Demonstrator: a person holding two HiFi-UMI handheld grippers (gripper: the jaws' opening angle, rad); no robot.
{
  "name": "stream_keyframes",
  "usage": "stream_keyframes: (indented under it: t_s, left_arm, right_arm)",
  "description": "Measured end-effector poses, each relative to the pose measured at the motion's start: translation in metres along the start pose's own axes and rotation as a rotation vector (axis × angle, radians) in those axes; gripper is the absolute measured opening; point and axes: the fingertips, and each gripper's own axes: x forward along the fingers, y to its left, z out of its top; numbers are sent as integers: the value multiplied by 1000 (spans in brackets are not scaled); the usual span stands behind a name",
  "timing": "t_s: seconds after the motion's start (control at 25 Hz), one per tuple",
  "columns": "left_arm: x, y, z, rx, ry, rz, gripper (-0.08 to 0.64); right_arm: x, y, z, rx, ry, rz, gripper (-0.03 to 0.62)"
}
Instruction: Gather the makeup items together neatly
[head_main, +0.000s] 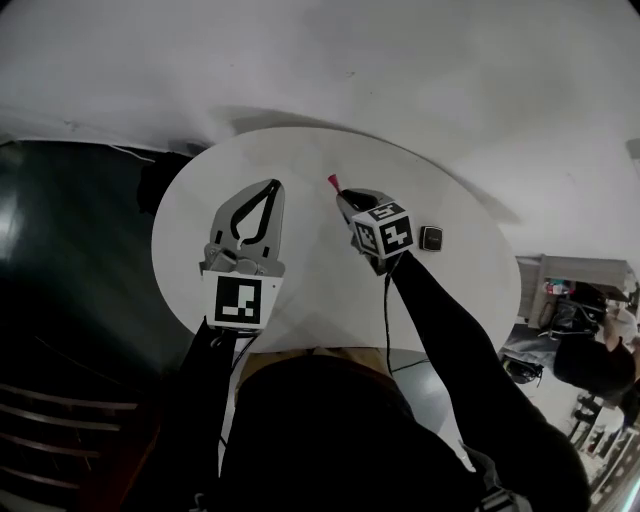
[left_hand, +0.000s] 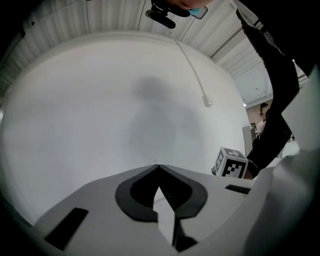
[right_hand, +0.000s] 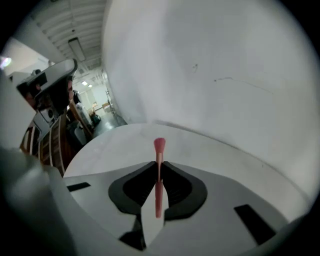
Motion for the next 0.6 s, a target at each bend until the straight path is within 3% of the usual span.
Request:
stream_keyframes:
  t_s: [0.28,0.6]
  left_arm:
    - [31,-37,7,10,23,-94,15]
    - [48,-72,4,17,42,-157,15]
  right_arm:
    - [-28,-11,-31,352,-97,-108,66]
    - [-25,-27,-68,533,-57,-189,66]
